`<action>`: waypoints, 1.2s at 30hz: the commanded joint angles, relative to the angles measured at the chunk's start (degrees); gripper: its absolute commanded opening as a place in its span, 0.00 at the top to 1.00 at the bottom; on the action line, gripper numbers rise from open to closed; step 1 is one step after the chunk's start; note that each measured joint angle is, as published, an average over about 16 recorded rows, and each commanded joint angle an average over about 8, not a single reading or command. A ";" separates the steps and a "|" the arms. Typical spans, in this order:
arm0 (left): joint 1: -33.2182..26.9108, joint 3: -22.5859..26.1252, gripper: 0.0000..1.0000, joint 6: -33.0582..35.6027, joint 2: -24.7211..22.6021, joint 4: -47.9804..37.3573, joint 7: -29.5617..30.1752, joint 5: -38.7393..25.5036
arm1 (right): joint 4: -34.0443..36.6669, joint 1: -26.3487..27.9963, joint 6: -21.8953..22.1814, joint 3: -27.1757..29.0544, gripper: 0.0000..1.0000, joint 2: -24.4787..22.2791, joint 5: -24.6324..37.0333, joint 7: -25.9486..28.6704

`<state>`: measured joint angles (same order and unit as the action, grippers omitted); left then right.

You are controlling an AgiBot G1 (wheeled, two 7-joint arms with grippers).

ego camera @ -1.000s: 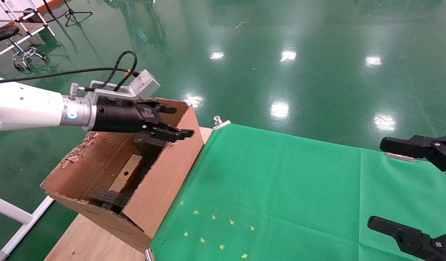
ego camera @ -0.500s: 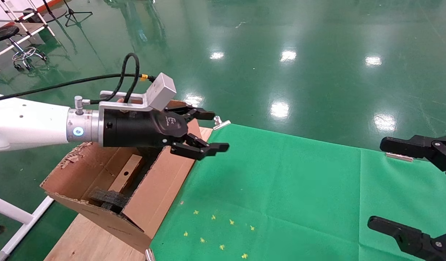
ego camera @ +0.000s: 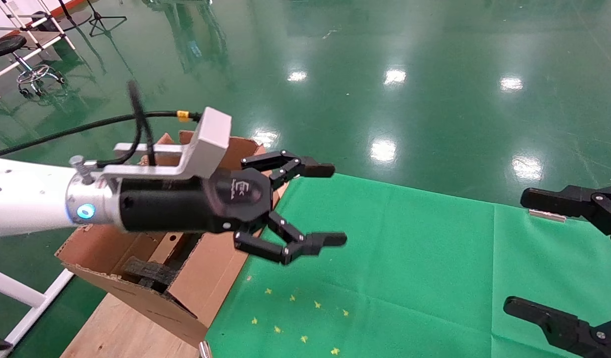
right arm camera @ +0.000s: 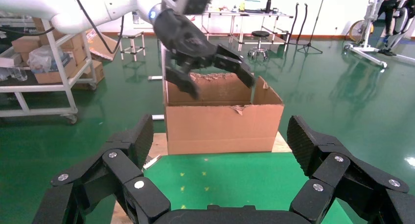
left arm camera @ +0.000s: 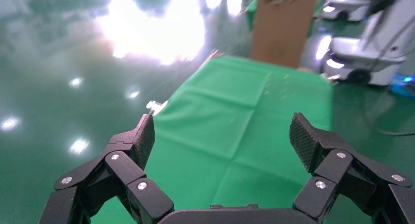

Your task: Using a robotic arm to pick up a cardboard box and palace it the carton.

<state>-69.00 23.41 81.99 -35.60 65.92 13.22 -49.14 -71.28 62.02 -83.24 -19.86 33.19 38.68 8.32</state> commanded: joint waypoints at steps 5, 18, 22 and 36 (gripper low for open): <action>4.75 -4.72 0.00 2.37 0.37 4.89 -1.58 4.65 | 0.00 0.00 0.00 0.00 0.00 0.00 0.00 0.00; 8.90 -8.83 0.00 4.48 0.71 9.12 -2.81 8.81 | 0.02 -0.02 0.02 0.01 0.00 -0.01 -0.03 -0.01; 8.48 -8.41 0.00 4.26 0.68 8.69 -2.72 8.38 | 0.02 -0.02 0.02 0.01 0.00 -0.01 -0.03 -0.01; 7.72 -7.66 0.00 3.82 0.63 7.91 -2.53 7.57 | 0.02 -0.02 0.02 0.01 0.00 -0.01 -0.03 -0.01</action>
<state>-61.26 15.73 85.82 -34.97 73.85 10.69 -41.54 -71.26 62.01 -83.23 -19.85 33.18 38.65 8.31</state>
